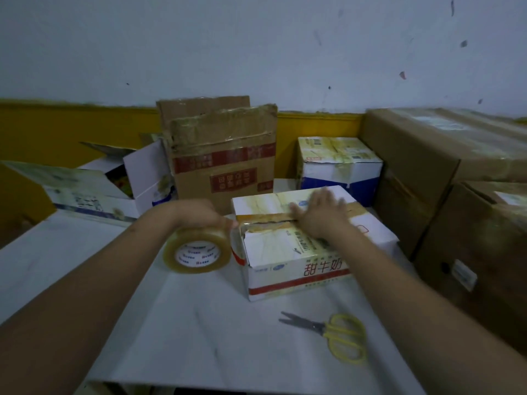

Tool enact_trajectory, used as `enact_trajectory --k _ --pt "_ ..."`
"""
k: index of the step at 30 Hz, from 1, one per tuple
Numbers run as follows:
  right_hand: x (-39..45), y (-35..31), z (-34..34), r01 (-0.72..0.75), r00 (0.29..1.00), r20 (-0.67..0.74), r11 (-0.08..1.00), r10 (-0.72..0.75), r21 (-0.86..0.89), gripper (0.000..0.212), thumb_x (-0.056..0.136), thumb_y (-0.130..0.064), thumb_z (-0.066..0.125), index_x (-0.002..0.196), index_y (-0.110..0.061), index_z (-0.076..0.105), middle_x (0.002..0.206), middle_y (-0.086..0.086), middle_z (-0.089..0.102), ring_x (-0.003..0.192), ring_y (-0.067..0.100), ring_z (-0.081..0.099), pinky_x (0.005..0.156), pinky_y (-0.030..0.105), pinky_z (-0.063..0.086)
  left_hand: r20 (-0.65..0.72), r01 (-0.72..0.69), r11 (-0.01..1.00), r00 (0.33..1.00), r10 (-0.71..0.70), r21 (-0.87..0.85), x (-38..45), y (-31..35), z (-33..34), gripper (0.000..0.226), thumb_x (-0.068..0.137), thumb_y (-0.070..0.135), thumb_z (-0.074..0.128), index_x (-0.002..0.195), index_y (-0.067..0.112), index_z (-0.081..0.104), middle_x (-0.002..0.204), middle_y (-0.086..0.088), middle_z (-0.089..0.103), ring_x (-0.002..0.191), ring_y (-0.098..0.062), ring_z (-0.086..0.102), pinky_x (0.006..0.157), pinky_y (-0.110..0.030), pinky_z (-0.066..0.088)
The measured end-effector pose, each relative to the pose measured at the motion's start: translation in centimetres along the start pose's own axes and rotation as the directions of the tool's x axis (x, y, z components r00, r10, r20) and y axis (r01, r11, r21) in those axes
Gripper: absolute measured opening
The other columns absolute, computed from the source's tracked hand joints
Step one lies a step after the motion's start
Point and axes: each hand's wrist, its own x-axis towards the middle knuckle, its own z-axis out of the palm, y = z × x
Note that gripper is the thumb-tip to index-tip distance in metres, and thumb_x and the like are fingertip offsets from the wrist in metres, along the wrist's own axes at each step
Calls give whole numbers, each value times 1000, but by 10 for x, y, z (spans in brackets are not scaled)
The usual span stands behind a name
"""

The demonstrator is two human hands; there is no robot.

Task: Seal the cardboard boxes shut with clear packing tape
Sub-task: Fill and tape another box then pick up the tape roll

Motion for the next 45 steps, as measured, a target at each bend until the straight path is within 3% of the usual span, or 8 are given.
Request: enact_trajectory --k 9,13,16,19,22,30,38,45 --pt "-21 -81 9 137 977 157 989 -145 60 99 89 -81 18 159 -14 -5 165 14 -13 152 30 -11 121 53 -6 -309 -95 966 951 17 -242 -12 2 10 53 99 59 47 71 18 64 74 -3 62 75 -23 60 68 -35 42" --pt "-65 -57 9 454 880 -291 844 -375 285 54 102 -45 42 145 -13 47 159 6 33 146 22 28 117 32 21 -725 -276 961 669 167 -33 -31 5 27 29 100 28 48 75 17 58 76 1 59 78 -24 59 65 -39 45" --pt "-128 4 12 596 712 -620 751 -330 285 14 95 -29 59 99 -21 70 102 -9 64 88 4 57 77 19 44 -822 -405 906 469 322 124 -52 18 46 18 93 26 48 85 19 62 89 3 59 88 -21 54 76 -40 45" --pt "-167 61 33 451 848 -420 856 -323 252 12 88 -33 68 78 -29 63 80 -15 57 66 0 52 60 22 41 -834 -471 868 406 374 160 -68 30 59 17 93 23 48 90 18 65 94 4 55 92 -19 51 79 -39 43" --pt "-176 84 53 392 920 -113 896 -376 211 16 84 -41 74 84 -26 69 86 -13 58 74 2 54 66 19 42 -835 -483 868 427 347 113 -77 39 66 14 96 19 51 93 18 64 96 7 50 95 -15 48 81 -36 42" --pt "-191 72 45 431 902 53 902 -429 -17 26 89 -41 67 106 -20 71 105 -2 55 94 16 57 85 34 51 -867 -415 910 443 227 26 -77 16 58 14 96 17 54 93 14 67 100 -3 58 102 -23 52 86 -36 43" --pt "-200 70 26 472 873 241 859 -424 -198 20 89 -39 61 107 -32 63 104 -12 59 90 9 58 78 26 51 -565 -262 936 820 88 -236 -37 -22 22 28 100 42 55 110 19 68 109 1 65 101 -17 60 84 -34 46" --pt "-172 9 -49 441 894 -167 746 -416 499 14 83 -41 74 91 -30 70 79 -20 68 69 3 60 61 17 47 -141 -265 956 959 247 -128 -23 -19 0 48 91 59 62 77 14 70 73 -1 59 71 -21 55 68 -36 44"
